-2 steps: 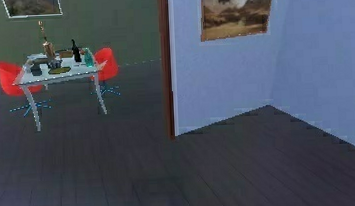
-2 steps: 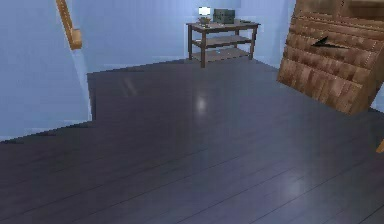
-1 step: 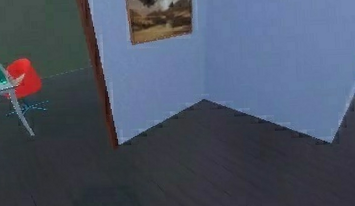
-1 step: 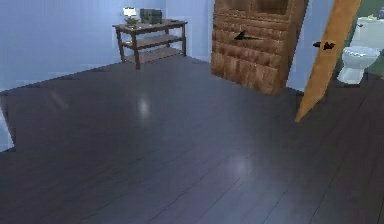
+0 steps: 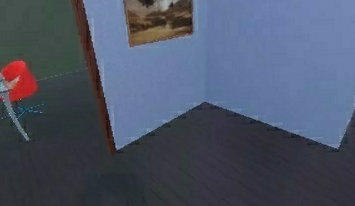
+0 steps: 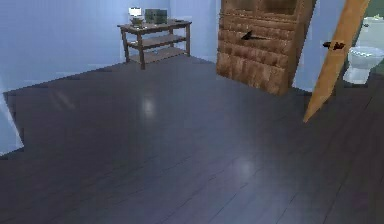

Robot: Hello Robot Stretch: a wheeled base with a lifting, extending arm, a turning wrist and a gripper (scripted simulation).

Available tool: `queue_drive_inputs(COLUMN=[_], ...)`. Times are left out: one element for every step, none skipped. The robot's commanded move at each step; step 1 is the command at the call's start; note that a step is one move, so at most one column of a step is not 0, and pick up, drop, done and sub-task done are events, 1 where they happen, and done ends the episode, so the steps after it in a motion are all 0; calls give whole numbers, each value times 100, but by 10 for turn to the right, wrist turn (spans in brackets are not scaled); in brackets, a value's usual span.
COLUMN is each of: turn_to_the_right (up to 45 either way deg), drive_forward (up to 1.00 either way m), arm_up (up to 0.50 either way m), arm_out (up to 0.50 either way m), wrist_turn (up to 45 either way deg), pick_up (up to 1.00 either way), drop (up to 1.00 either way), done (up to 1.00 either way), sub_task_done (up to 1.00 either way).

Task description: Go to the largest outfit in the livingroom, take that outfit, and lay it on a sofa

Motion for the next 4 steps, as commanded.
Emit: queue_drive_inputs(turn_to_the_right=[-450, -360, -30, 0], drive_forward=[0, 0, 0, 30], arm_up=[0, 0, 0, 0], arm_out=[0, 0, 0, 0], wrist_turn=[0, 0, 0, 0], pick_up=[0, 0, 0, 0], drop=[0, 0, 0, 0], done=[0, 0, 0, 0], sub_task_done=[0, 0, 0, 0])
